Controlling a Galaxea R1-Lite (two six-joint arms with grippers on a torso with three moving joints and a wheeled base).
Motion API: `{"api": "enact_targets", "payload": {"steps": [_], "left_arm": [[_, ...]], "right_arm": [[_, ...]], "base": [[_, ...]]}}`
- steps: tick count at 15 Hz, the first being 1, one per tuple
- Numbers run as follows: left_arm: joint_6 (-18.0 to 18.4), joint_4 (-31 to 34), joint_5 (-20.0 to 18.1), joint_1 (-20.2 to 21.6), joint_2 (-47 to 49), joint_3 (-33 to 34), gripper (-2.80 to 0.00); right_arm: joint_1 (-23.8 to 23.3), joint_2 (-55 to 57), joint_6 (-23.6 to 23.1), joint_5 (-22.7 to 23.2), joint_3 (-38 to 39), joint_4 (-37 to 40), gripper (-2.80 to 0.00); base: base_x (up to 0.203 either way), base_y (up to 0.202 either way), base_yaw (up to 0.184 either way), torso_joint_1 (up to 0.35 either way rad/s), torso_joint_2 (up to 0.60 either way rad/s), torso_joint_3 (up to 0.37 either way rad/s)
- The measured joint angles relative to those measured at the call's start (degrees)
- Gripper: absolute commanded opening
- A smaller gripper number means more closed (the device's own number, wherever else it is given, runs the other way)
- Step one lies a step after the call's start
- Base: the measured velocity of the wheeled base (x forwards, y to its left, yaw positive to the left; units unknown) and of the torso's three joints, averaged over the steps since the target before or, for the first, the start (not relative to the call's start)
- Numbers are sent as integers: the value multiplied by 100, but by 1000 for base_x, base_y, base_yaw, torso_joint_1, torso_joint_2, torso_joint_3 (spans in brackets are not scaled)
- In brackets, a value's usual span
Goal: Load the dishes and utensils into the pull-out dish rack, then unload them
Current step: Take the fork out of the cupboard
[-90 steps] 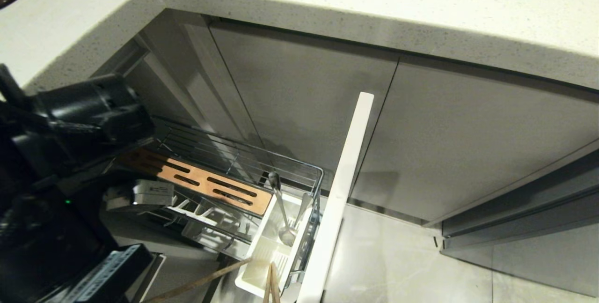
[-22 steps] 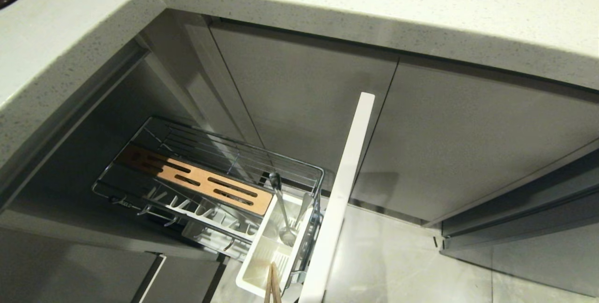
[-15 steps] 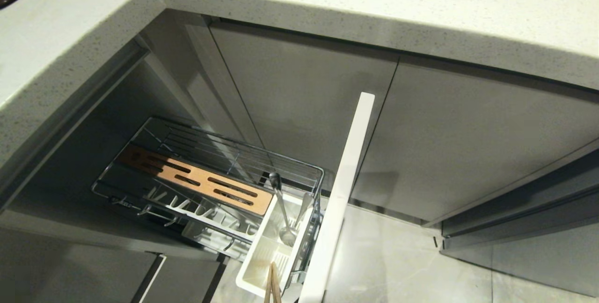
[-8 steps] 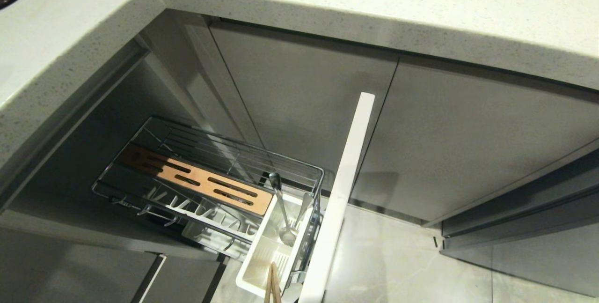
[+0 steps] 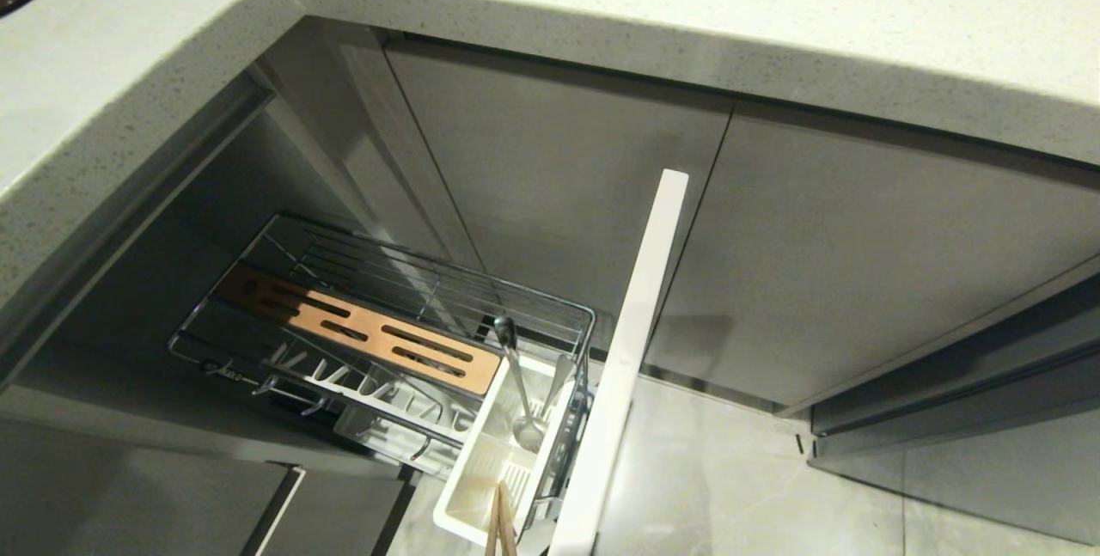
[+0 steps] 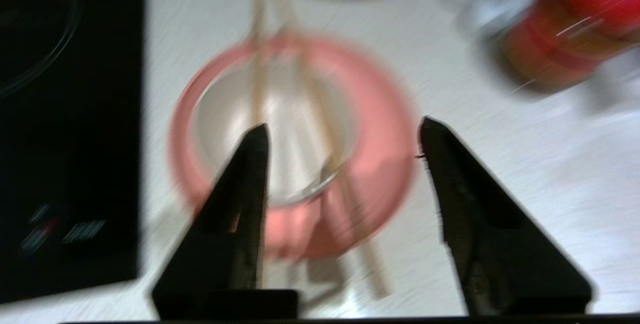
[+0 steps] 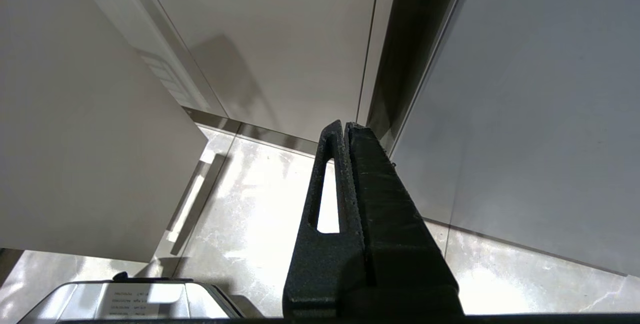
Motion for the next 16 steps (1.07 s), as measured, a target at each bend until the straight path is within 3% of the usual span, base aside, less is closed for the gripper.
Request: {"api": "enact_targets", "payload": {"steps": [4,9,12,16], "left_arm": [[-12,-1039,-66,-901,-208,15,-280],[-218,-2540,-138,-2706,25,122,-280],[-541,-2713,-119,-3693,303,387,-280],[-430,-2751,24,-5341,530,833,-280]], "right_arm": [[0,0,0,0,0,-1,-280],[0,0,0,0,0,-1,-280],[0,0,-2,0,0,2,-280],[0,0,0,0,0,1,-280]], "base": [[0,0,0,0,0,0],[0,0,0,0,0,0],[0,0,0,0,0,0],[0,0,0,0,0,0]]}}
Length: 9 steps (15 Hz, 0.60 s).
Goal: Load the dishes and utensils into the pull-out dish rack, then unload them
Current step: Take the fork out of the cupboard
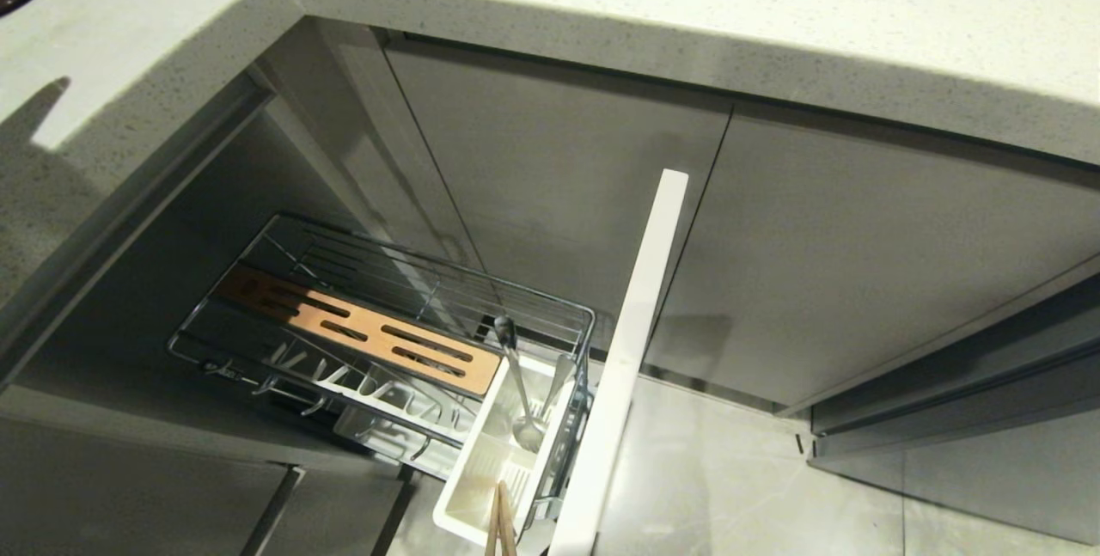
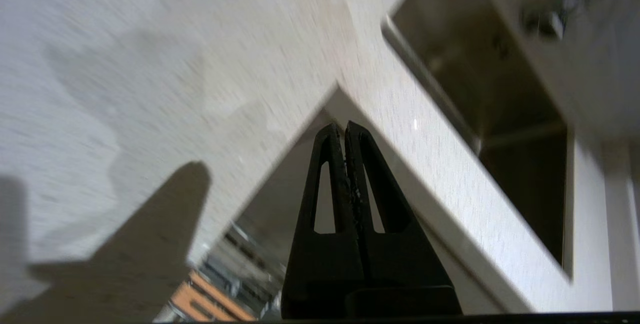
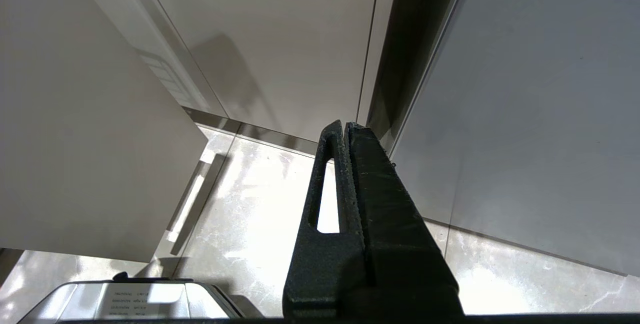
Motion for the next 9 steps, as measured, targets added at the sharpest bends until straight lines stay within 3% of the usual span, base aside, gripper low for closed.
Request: {"api": "enact_targets", "payload": {"steps": [2,5,7,9], "left_arm": [[205,-193,248,-857,54,447,-280],[777,-885,1143,-2136,150,1409,-280],[1164,-1237,1585,-2622,255,1905,-280],[1384,-1277,1644,-3017,338,2255,-280]], "right_arm": [[0,0,0,0,0,1,-280],[0,0,0,0,0,1,-280],[0,0,-1,0,0,0,-280],[0,0,0,0,0,-1,-280]], "base": [[0,0,0,0,0,0],[0,0,0,0,0,0],[0,0,0,0,0,0],[0,0,0,0,0,0]]}}
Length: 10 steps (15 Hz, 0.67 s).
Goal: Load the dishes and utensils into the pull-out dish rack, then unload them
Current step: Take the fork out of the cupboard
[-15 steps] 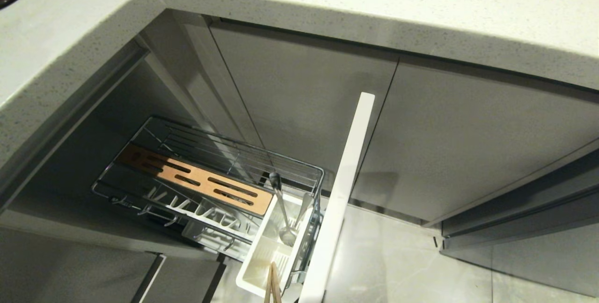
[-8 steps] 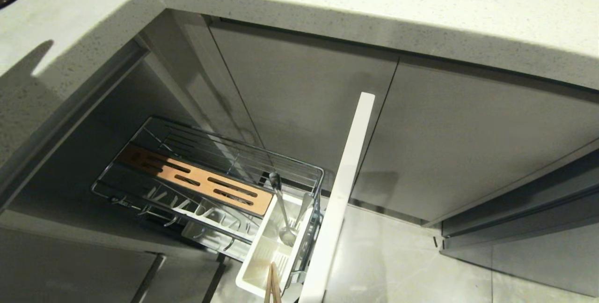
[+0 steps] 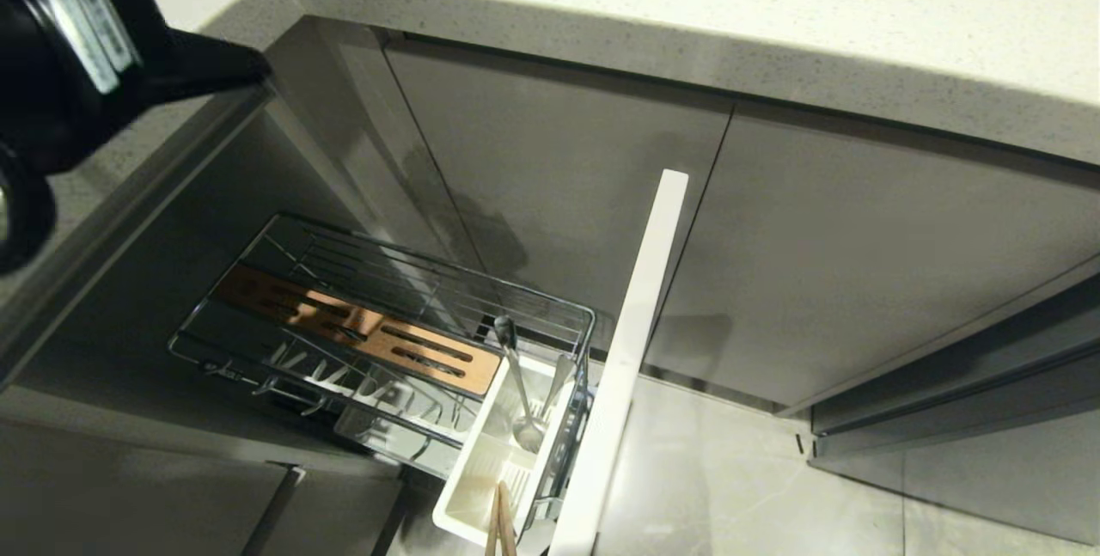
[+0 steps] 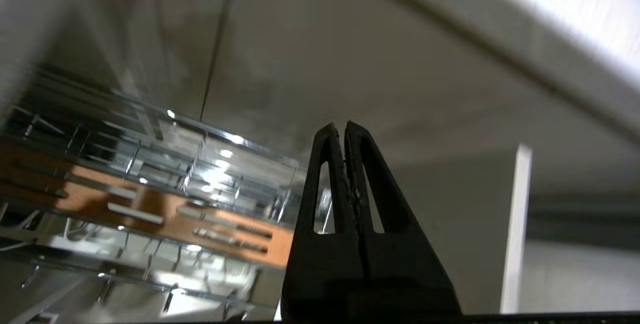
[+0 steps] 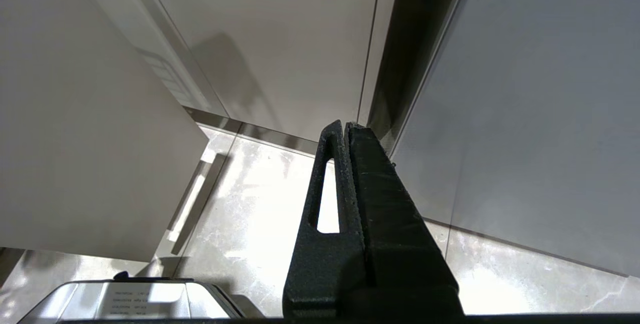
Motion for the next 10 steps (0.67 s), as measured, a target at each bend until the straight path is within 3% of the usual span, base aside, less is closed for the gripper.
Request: {"api": "enact_targets", "payload": {"steps": [5,10], "left_arm": [[356,239,29,-664,340,684,-280],[364,1404,-262,-958,822,962,-280]], "right_arm": [[0,0,0,0,0,0,-280],[0,0,0,0,0,0,-280]], "base": [[0,0,0,0,0,0],[0,0,0,0,0,0]]}}
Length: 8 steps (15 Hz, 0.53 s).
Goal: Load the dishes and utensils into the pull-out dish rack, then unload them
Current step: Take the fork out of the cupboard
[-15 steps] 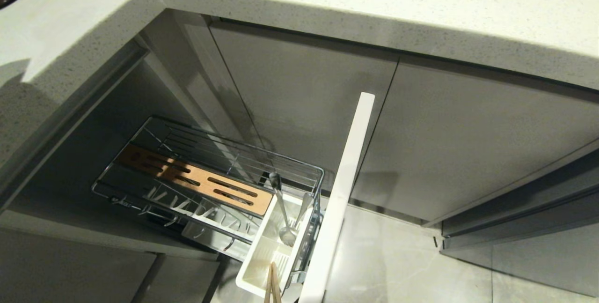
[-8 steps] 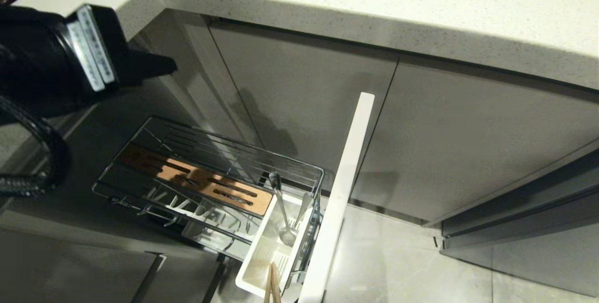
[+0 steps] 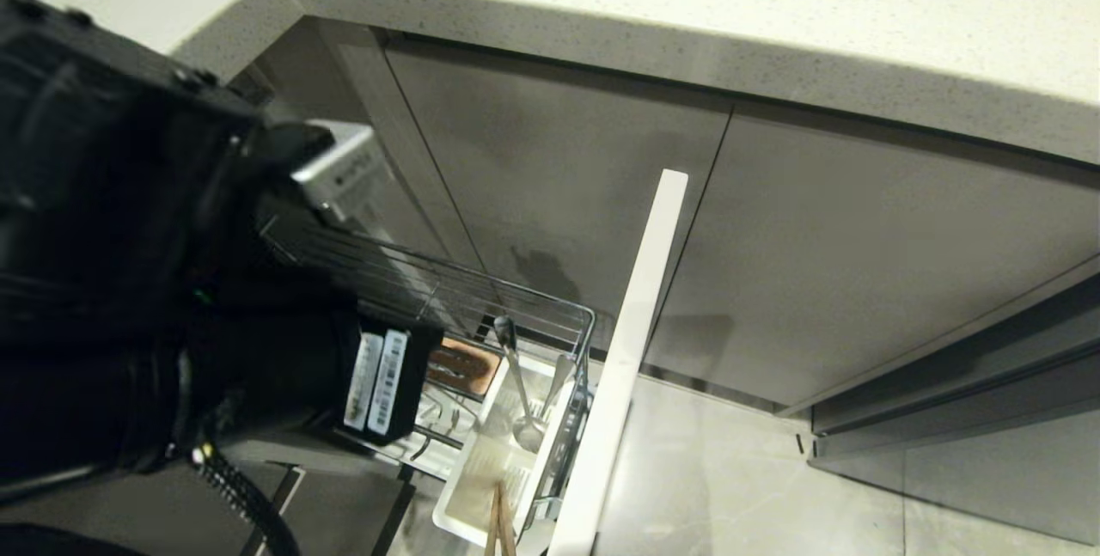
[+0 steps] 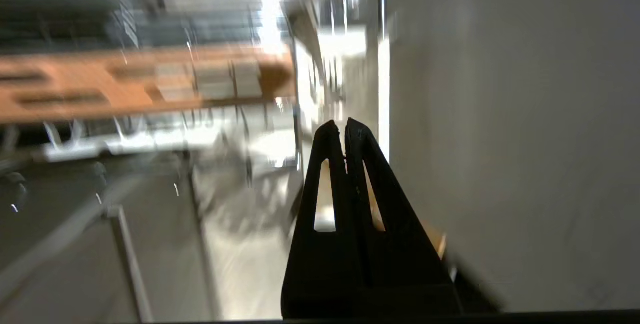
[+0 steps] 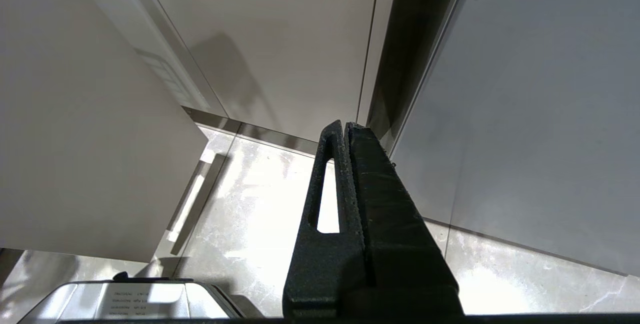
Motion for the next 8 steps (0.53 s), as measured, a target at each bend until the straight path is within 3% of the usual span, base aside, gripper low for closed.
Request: {"api": "enact_targets", "payload": {"steps": [5,8], "left_arm": [[349,399,-216,193,238,116,-280],[1121,385,-850,679,298,-90,-280]], "right_arm": [[0,0,0,0,0,1,-280],[0,0,0,0,0,2,-280]], "base": [[0,0,0,0,0,0],[0,0,0,0,0,0]]}}
